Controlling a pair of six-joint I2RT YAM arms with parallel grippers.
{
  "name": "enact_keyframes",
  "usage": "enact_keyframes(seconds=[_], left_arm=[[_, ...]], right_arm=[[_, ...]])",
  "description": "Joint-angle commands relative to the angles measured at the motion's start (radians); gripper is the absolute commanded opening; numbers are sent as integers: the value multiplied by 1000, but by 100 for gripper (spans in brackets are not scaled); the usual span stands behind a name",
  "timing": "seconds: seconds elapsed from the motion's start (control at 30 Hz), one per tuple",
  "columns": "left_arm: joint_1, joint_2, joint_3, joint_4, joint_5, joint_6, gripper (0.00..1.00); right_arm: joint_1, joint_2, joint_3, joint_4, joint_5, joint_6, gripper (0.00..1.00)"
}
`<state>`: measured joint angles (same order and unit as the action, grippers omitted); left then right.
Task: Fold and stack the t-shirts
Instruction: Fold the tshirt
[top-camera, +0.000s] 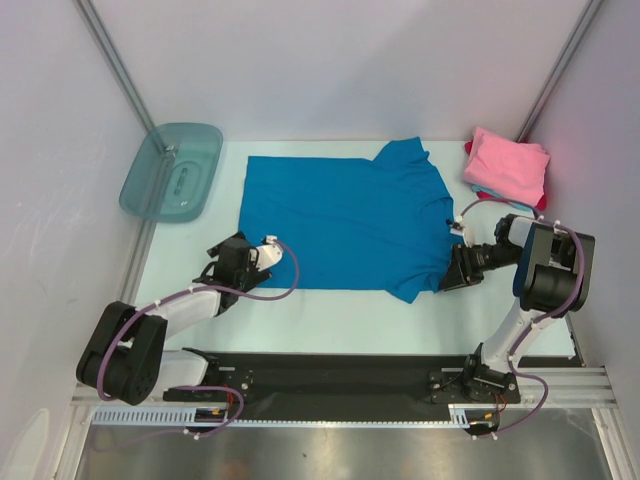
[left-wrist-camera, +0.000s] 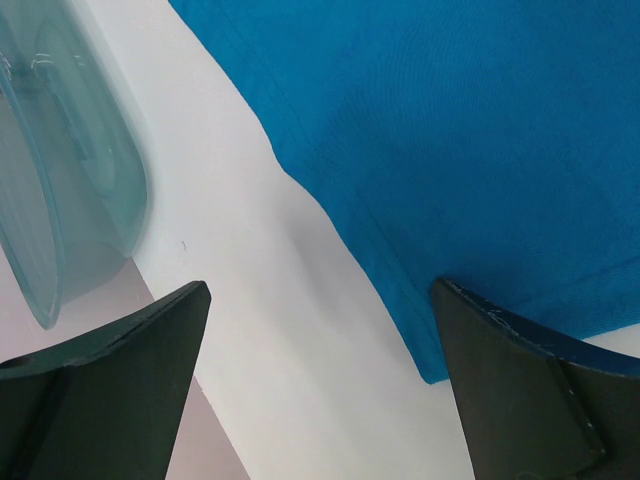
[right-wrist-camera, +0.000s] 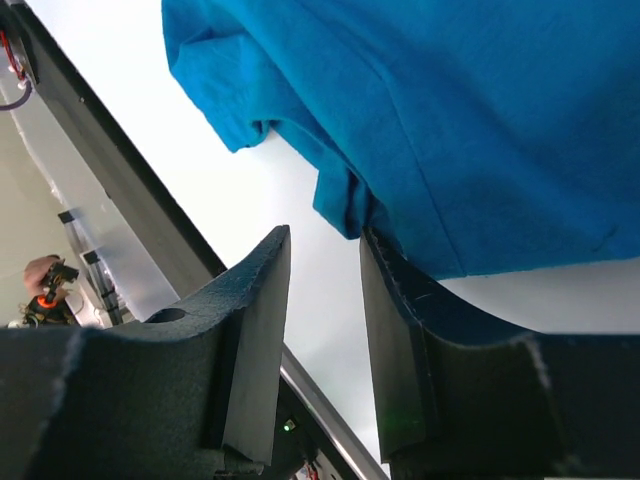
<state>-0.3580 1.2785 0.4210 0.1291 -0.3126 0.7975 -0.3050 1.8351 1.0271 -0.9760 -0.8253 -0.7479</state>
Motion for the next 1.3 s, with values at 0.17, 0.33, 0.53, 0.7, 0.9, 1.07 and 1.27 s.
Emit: enact_keyframes(seconds=[0.17,0.33,0.53,0.7,0.9,1.07,1.27], left_arm=[[-7,4,-10,-14,-3,11,100],[-7,-1,-13,-14,-5,9,100],[-7,-1,-13,-14,-5,9,100],[-7,-1,-14,-14,-5,9,100],[-9,-4,-14,-14,-2,8,100],[-9,1,-13,-16,-2,9,100],[-10,1,-13,-14,-2,9,100]], right_arm=[[9,38,37,-58,-18,-44,39],[21,59,41,-59,-26,-45,38],[21,59,50,-36,-5,-27,38],[12,64,57,-10,18,-5,38],[3,84,65,14,34,7,38],[4,105,82,10,35,16,38],[12,122,106,5,34,25,38]])
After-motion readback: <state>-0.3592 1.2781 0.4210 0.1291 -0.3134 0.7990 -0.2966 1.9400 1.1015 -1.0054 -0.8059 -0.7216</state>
